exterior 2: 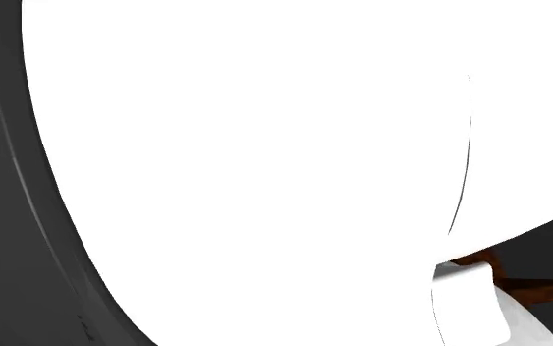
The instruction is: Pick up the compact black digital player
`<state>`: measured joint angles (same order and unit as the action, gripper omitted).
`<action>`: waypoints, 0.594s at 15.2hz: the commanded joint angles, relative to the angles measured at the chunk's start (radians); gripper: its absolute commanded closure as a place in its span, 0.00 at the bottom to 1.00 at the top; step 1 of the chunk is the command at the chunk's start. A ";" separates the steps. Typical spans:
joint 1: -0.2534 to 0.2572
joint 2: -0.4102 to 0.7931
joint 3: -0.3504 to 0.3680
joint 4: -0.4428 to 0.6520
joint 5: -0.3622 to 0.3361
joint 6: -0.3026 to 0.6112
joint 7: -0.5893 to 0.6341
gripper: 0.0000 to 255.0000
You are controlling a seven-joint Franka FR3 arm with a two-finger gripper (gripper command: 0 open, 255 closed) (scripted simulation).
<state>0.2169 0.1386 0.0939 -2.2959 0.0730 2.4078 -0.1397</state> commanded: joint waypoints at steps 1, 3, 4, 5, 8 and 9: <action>-0.001 -0.014 0.000 0.004 0.001 -0.019 0.000 1.00; -0.001 -0.033 0.000 0.011 0.001 -0.045 0.001 1.00; -0.001 -0.043 0.000 0.014 0.001 -0.058 0.001 1.00; -0.001 -0.052 0.000 0.018 0.002 -0.071 0.002 1.00; -0.002 -0.079 0.000 0.031 0.002 -0.110 0.003 1.00; -0.002 -0.087 0.000 0.036 0.002 -0.123 0.003 1.00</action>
<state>0.2153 0.0610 0.0938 -2.2635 0.0752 2.2978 -0.1363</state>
